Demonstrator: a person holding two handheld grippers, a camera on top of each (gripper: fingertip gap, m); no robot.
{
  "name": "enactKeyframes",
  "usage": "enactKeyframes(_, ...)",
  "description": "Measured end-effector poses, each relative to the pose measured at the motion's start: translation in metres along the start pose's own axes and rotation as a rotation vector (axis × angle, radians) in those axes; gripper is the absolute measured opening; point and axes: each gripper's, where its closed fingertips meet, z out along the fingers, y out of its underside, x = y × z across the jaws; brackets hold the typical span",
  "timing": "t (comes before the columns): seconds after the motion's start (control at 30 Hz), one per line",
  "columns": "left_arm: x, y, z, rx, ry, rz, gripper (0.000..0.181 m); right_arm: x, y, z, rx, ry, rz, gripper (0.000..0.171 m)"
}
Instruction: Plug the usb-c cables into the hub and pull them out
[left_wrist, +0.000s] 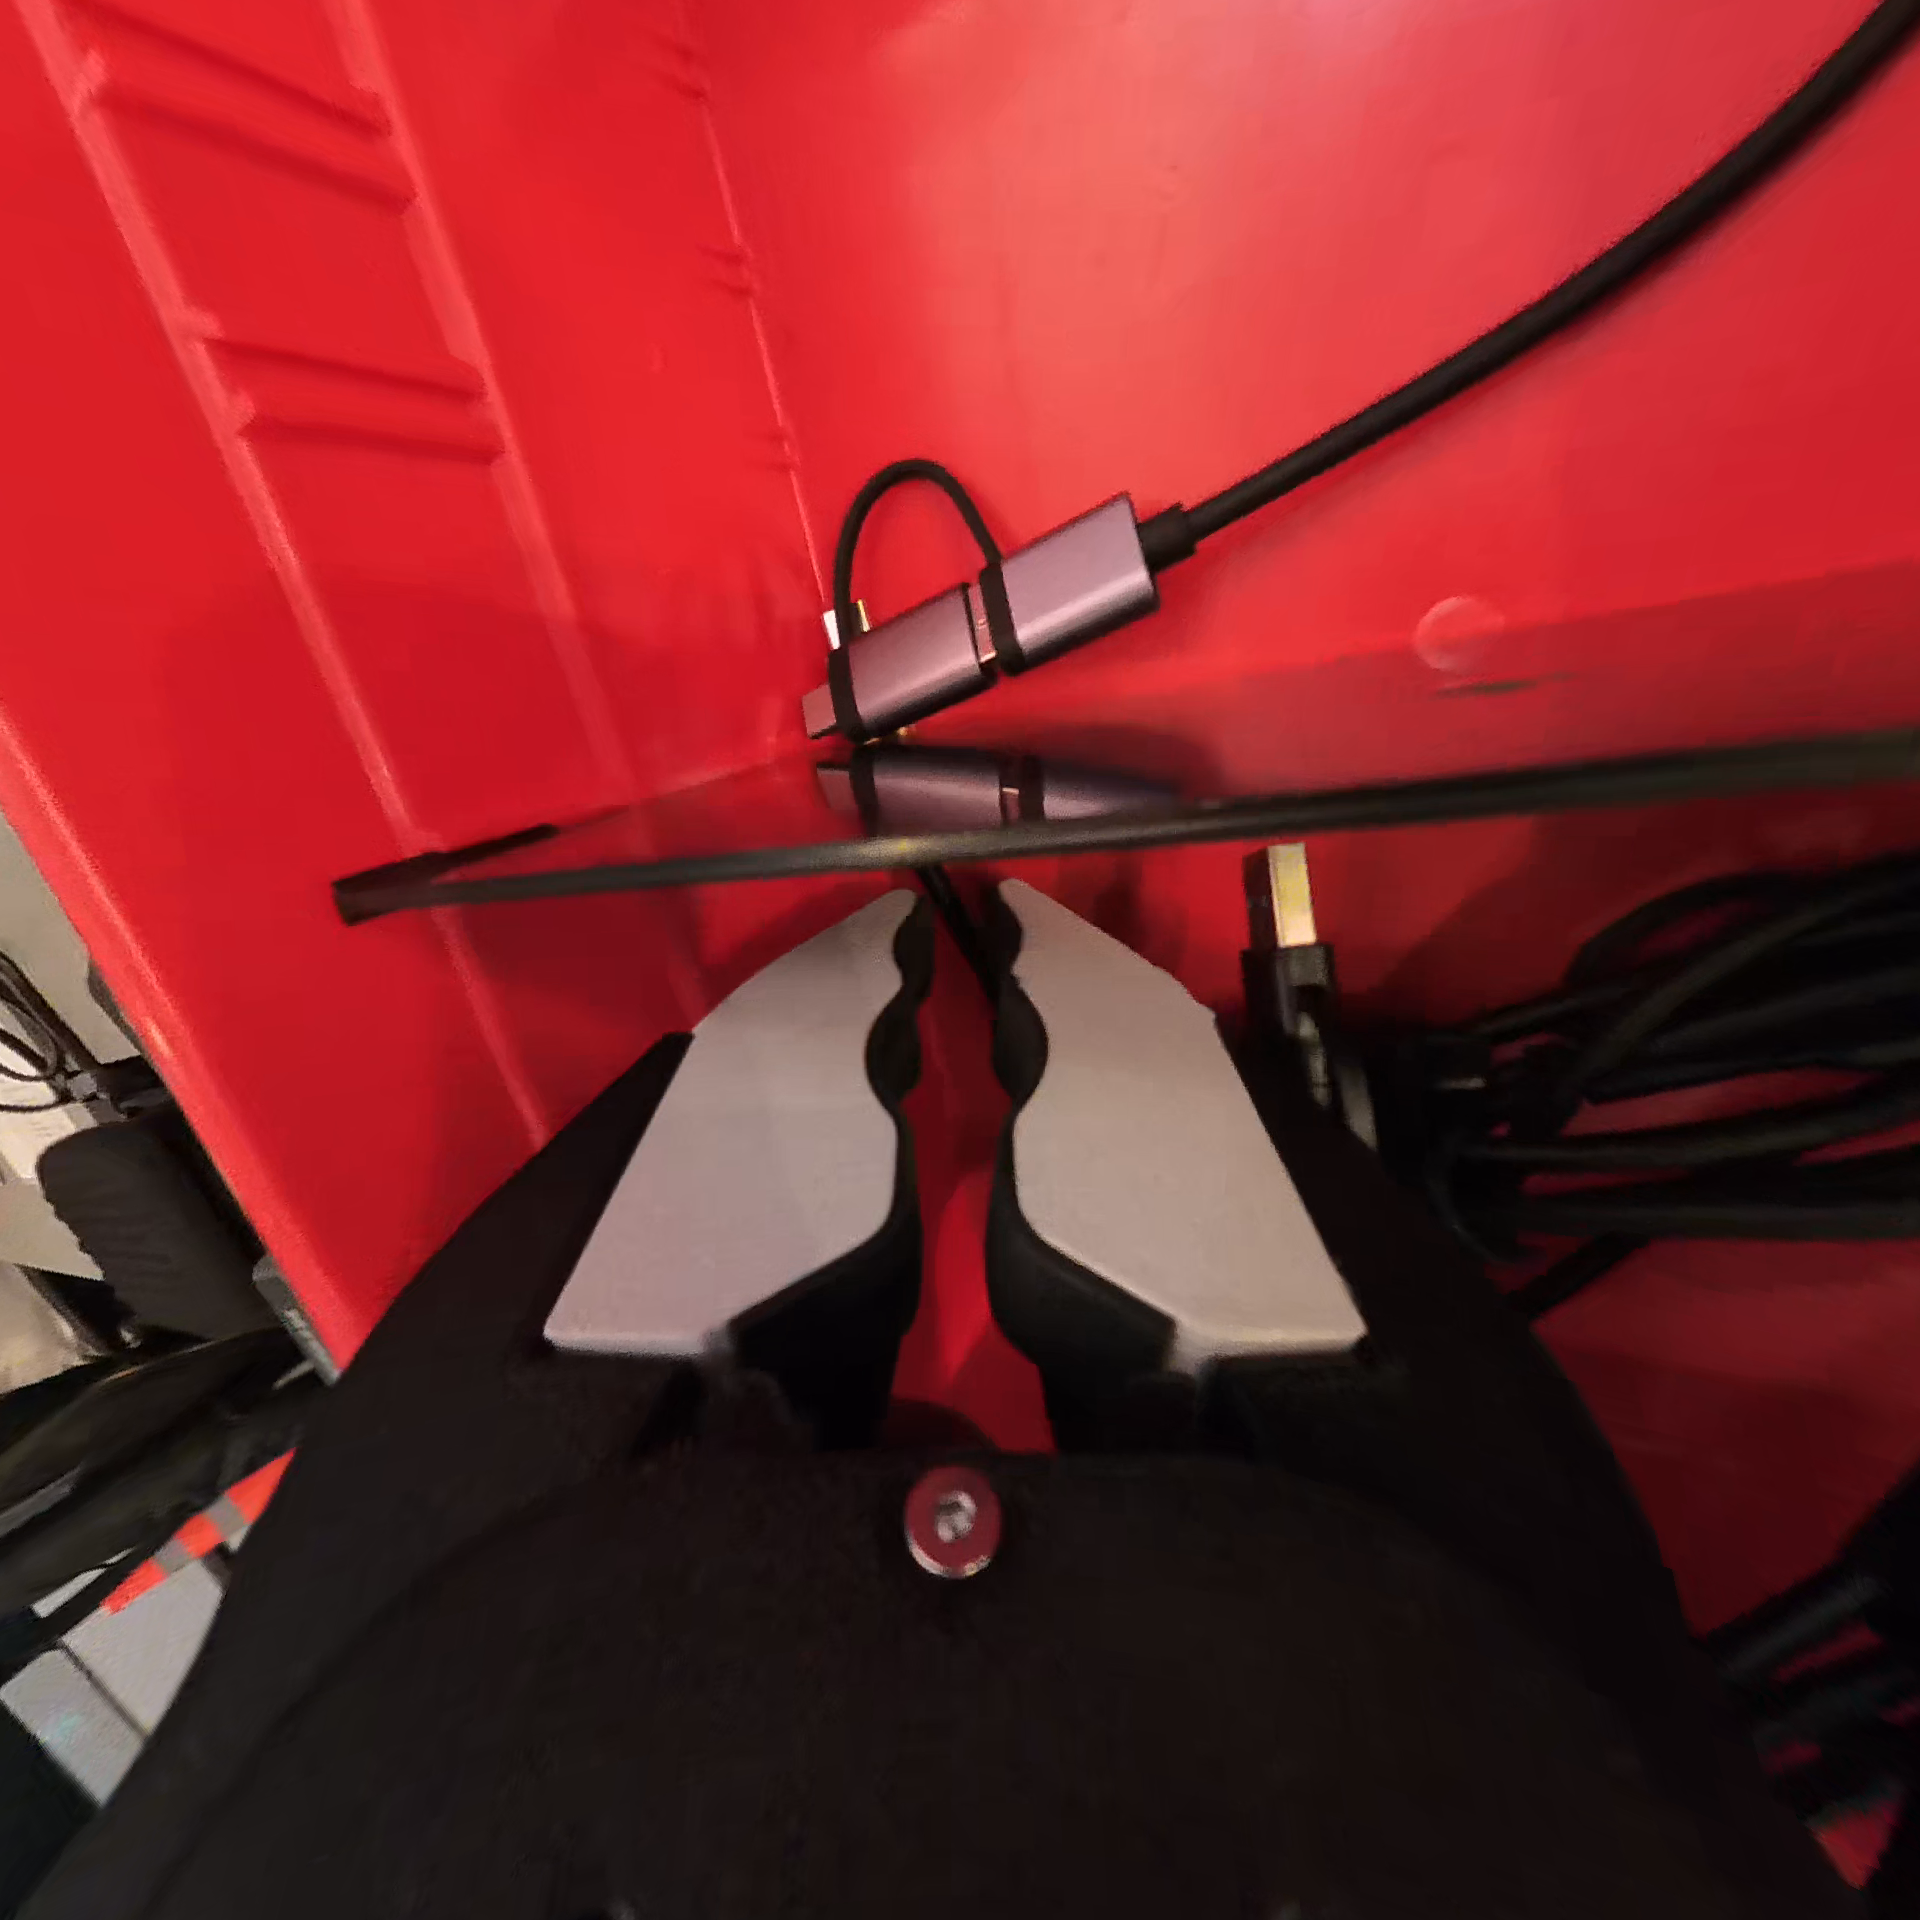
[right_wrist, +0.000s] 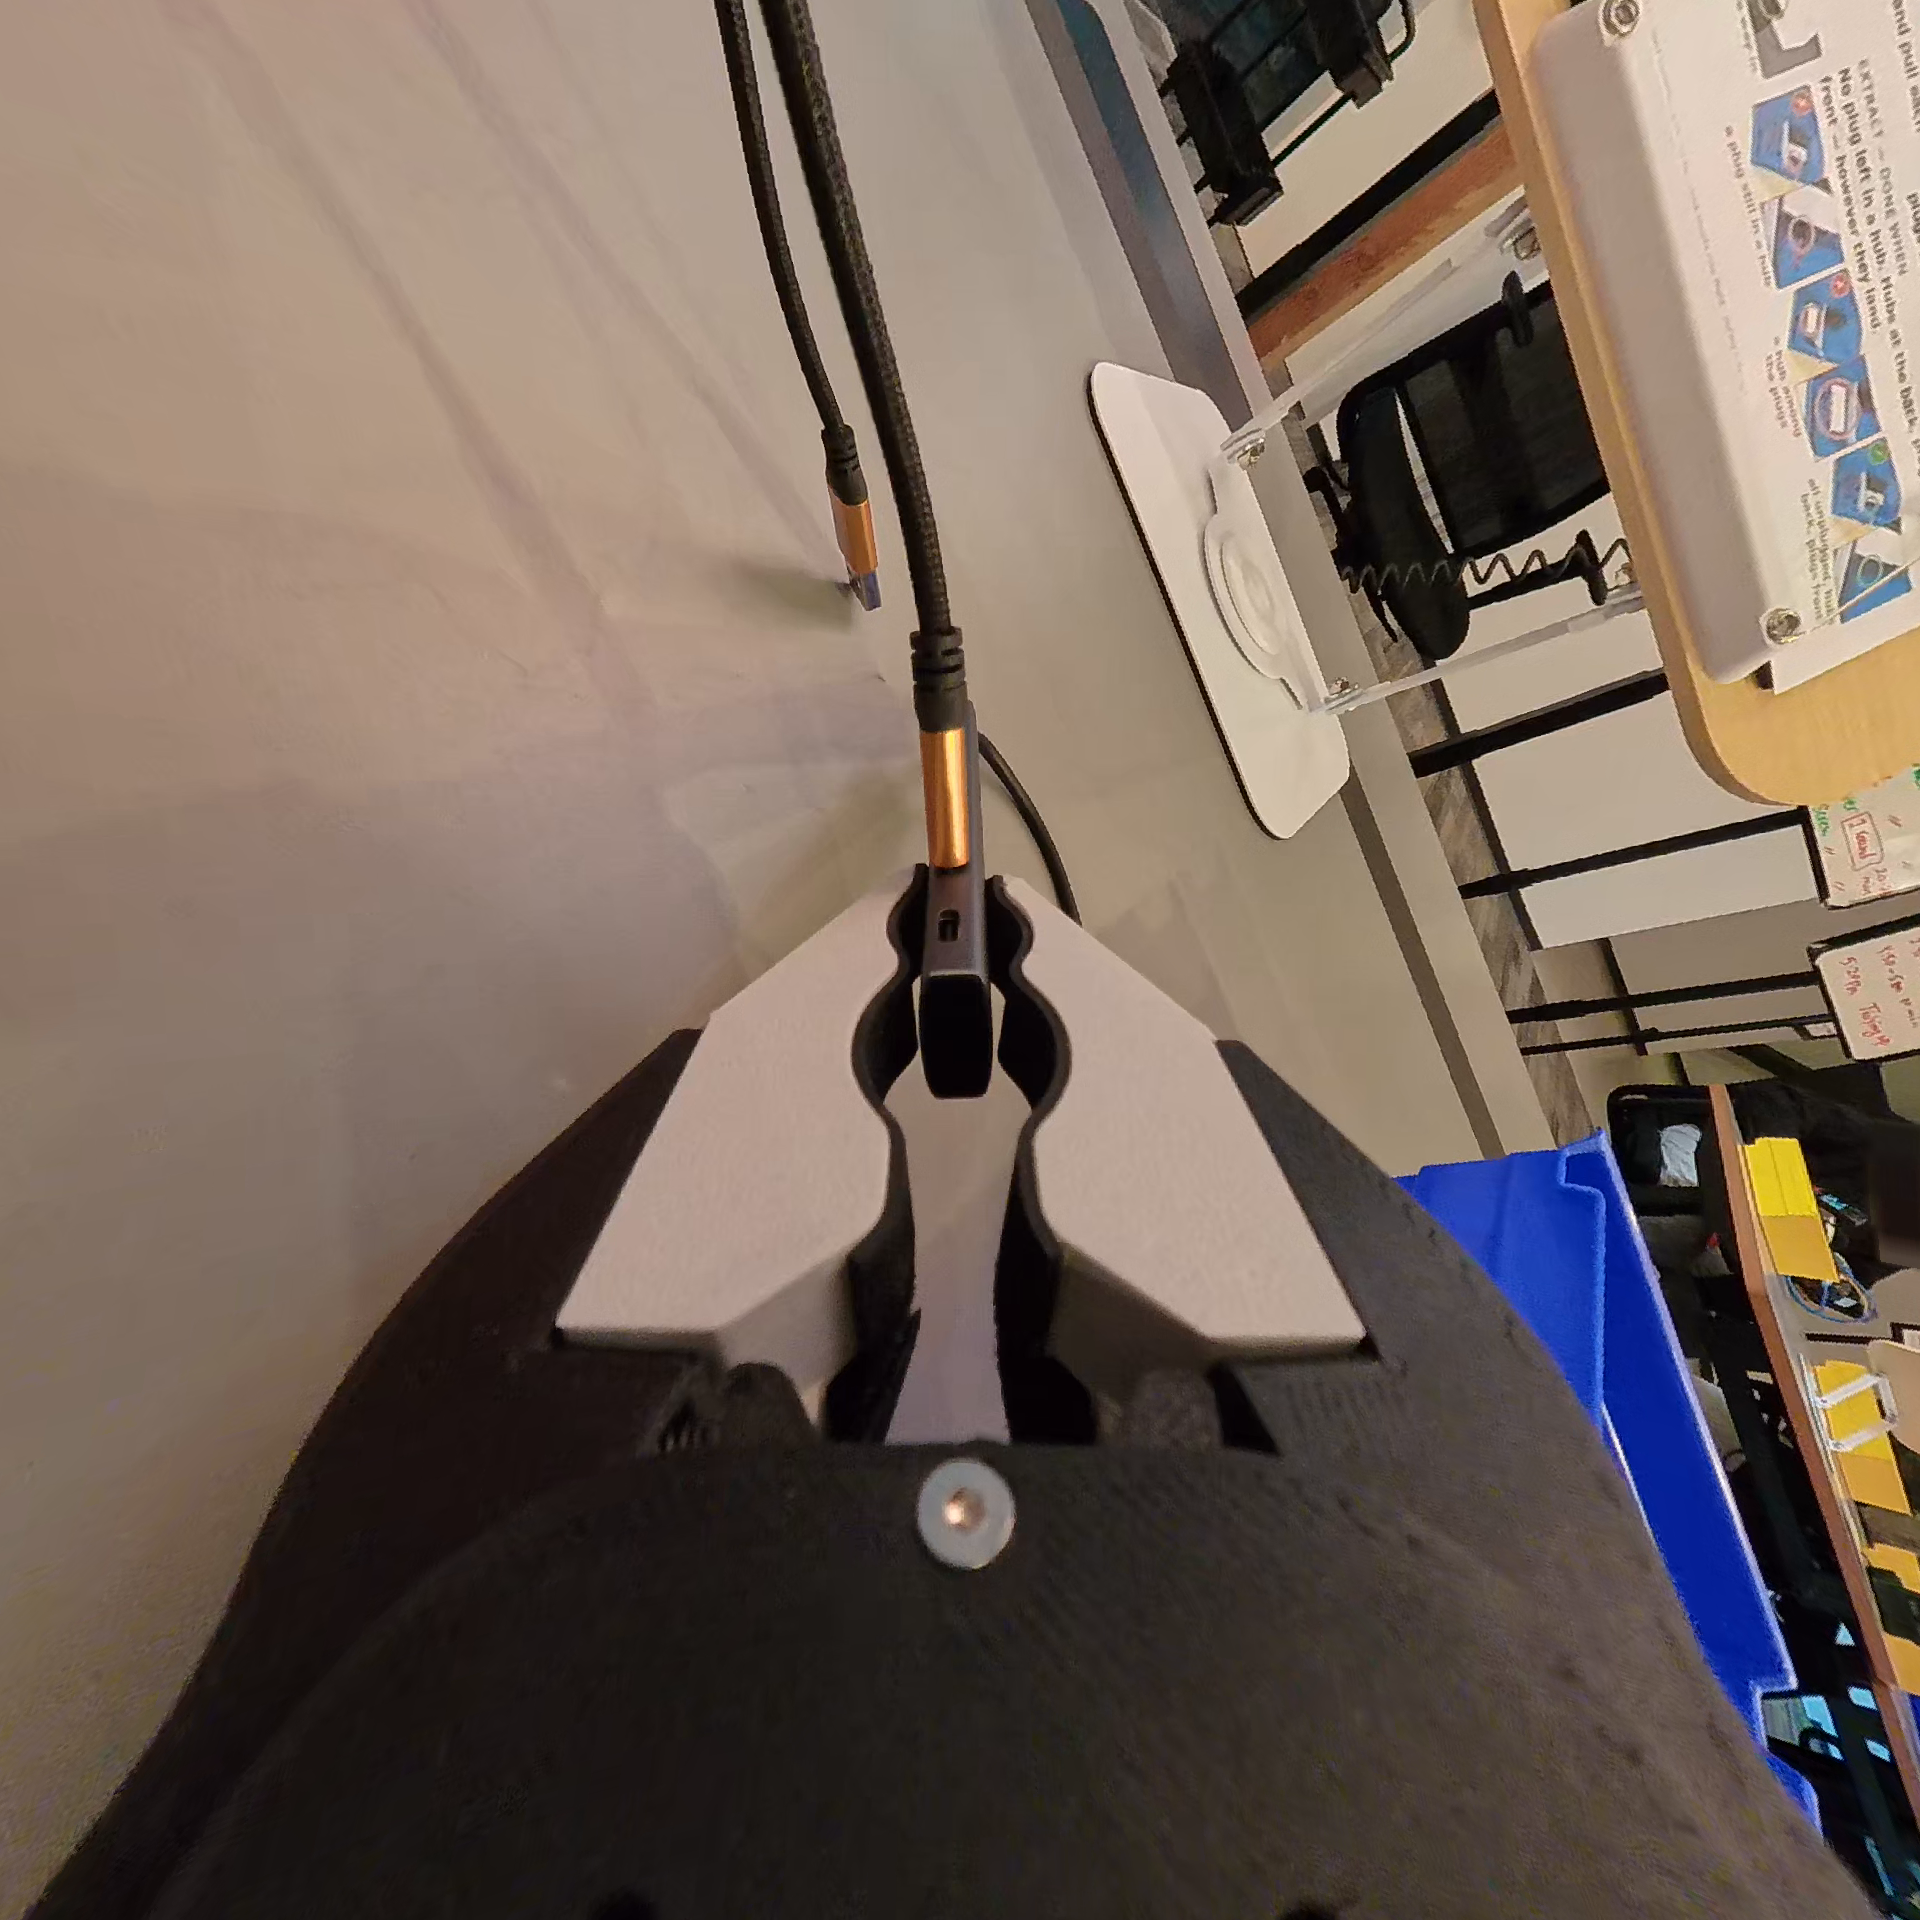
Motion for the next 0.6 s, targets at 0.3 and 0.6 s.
enactKeyframes(0.3, -0.007, 0.0, -0.003, 0.07, -0.076, 0.025, 0.004, 0.003, -0.002, -0.001, 0.006, 0.005, 0.004, 0.006)
enactKeyframes(0.6, -0.014, 0.014, -0.021, 0.044, -0.135, 0.15, 0.003, 0.003, -0.001, 0.0, 0.0, 0.007, 0.002, 0.006)
